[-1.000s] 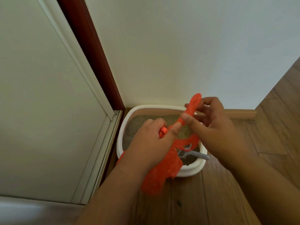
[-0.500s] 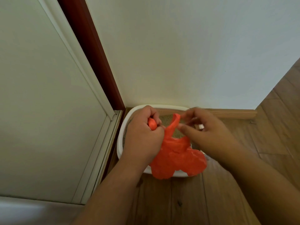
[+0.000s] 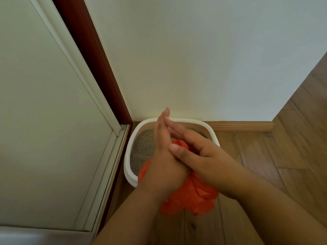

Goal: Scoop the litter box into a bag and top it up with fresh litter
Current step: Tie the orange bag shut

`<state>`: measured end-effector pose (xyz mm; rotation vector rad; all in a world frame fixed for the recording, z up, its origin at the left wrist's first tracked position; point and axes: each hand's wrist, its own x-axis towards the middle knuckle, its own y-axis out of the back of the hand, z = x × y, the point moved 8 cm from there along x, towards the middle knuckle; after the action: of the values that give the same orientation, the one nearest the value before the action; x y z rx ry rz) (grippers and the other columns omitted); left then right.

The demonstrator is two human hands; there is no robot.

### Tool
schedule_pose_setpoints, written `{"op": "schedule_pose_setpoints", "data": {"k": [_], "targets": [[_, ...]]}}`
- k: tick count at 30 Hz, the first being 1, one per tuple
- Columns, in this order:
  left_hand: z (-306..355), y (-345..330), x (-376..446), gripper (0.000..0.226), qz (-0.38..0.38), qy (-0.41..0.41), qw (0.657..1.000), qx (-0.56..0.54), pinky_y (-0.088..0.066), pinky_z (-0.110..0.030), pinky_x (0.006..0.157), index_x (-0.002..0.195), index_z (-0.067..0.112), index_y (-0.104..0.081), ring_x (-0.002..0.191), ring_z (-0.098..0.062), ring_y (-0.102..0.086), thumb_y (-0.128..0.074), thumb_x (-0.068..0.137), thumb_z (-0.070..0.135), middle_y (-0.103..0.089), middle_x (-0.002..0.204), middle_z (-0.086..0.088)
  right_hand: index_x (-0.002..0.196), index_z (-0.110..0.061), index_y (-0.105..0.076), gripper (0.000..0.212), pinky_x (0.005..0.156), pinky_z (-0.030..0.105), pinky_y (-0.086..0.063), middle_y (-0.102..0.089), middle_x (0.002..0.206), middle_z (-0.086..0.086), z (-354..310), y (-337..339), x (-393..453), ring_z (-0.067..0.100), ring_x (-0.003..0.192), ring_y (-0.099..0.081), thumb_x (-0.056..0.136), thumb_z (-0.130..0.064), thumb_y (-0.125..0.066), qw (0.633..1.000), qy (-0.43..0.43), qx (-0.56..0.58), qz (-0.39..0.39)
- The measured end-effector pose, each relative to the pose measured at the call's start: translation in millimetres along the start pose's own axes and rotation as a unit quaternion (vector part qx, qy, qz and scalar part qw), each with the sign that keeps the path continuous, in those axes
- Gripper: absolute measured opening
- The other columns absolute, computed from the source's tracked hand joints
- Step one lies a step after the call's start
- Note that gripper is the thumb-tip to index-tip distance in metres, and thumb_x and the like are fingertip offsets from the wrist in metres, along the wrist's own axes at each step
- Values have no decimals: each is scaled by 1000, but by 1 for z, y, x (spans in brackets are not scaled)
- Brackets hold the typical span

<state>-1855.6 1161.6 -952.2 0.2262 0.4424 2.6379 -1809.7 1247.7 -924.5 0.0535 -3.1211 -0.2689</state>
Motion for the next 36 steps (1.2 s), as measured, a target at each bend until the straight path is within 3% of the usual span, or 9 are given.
{"op": "schedule_pose_setpoints", "data": {"k": [3,6,9,14,18,21,27,33,36], "targets": [[13,5,3,124,11,-25,998,-52,-50,-12,94,153,63,-2,125,27,-41,-84,79,4,-26,130,58,127,-44,-65,29,98,38,-56,-71,116,-20,2,12,-1,2,109,-67,100,-36,-58,998,-25,-55,7],[10,4,4,124,-11,-18,999,42,-45,-18,105,153,62,-2,136,18,-34,-89,72,26,-30,148,40,113,-43,-72,21,88,34,-60,-73,103,-19,3,26,-1,1,96,-69,99,-32,-61,990,-29,-125,57],[-7,-2,7,83,-92,27,985,140,-52,-33,101,141,58,-40,120,0,-56,-80,69,67,-59,129,28,101,-41,-75,23,81,33,-61,-72,100,-17,8,50,-3,2,92,-69,100,-23,-60,982,-29,-102,155],[1,-5,6,21,-50,-12,992,113,-59,-47,72,95,28,-70,75,-11,-68,-63,96,48,-71,82,5,99,-32,-72,35,82,14,-46,-65,103,-18,-4,55,-5,1,102,-61,102,-8,-47,973,43,-107,201],[-9,-11,10,7,-47,26,994,93,-52,-12,64,93,24,-61,74,11,-62,-61,101,25,-60,74,10,123,-45,-58,34,94,22,-45,-44,128,-28,-3,39,-5,1,122,-49,93,-60,-54,947,38,-293,127],[-10,-20,9,15,-65,36,990,119,-43,-1,69,101,33,-54,76,31,-50,-61,101,20,-54,76,15,116,-45,-55,44,85,22,-50,-41,123,-28,1,43,-8,-1,109,-52,82,-74,-56,925,23,-351,142],[7,-27,-3,43,-174,71,976,-110,-58,-42,95,133,54,-51,110,-7,-69,-62,95,36,-70,120,15,91,-36,-54,14,72,12,-40,-51,96,-20,-17,58,-5,-2,91,-52,89,-37,-68,923,56,-297,237],[16,-19,1,96,-244,55,968,-31,-58,-23,89,145,58,-30,117,9,-61,-88,69,53,-58,128,35,104,-37,-64,19,76,7,-42,-54,108,-20,-40,70,4,-6,101,-53,91,-24,-64,940,29,-262,215],[34,-11,17,72,-173,31,984,29,-56,-14,77,131,57,-43,102,16,-61,-86,73,49,-60,114,41,97,-35,-67,14,77,5,-37,-56,105,-17,-65,77,18,-3,99,-54,90,-24,-65,934,38,-289,208]]}}
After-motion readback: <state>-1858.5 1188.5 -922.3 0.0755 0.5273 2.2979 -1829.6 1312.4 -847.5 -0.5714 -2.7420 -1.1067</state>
